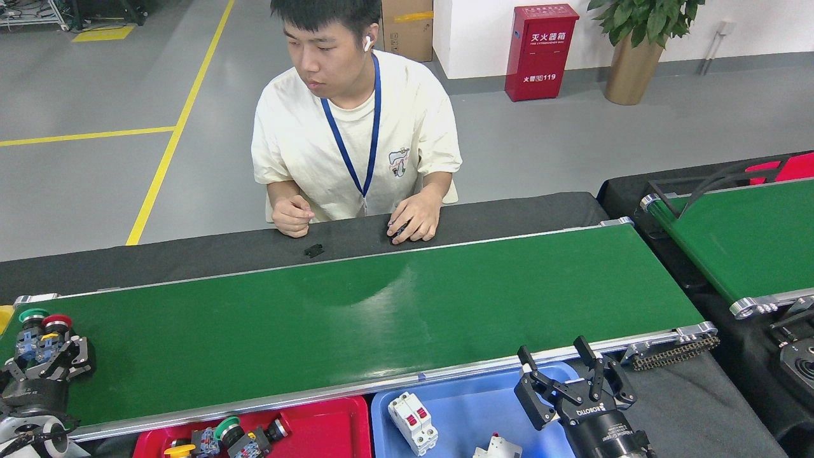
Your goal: Pick switch part from conveyor to tray
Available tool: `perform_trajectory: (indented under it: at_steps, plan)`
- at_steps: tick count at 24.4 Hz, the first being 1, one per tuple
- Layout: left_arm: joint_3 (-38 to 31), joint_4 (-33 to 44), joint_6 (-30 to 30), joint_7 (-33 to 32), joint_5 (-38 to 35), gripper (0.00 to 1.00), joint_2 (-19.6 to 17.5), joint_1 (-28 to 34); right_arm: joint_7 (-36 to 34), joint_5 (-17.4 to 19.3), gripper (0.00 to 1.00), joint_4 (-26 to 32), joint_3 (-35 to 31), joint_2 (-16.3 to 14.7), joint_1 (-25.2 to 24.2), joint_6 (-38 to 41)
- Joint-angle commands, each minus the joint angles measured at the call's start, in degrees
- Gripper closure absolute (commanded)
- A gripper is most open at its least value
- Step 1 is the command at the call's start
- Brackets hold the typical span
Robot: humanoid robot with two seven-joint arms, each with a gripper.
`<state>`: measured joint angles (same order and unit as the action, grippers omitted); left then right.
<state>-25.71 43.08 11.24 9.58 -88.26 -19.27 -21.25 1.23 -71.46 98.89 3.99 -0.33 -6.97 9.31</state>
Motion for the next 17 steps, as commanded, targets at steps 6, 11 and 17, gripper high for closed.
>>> perform_trajectory:
  at_steps: [6,11,17]
  plan:
    - [-0.7,29.1,30.5,1.3,3.1,0.95,3.2,17.8,0.0,0.0,0.01,0.7,-0.4,-0.3,-0.2,-0.4]
    - [-1.0,48.1,33.8,0.5,4.5,0.92,8.8,34.0,0.0,-0.1,0.01,0.0,-1.7,-0.9,-0.8,-0.5]
    - [4.3,53.8,33.8,0.5,4.2,0.35,12.1,39.8,-0.1,-0.1,0.01,-0.7,-4.9,-1.2,-0.8,-0.9]
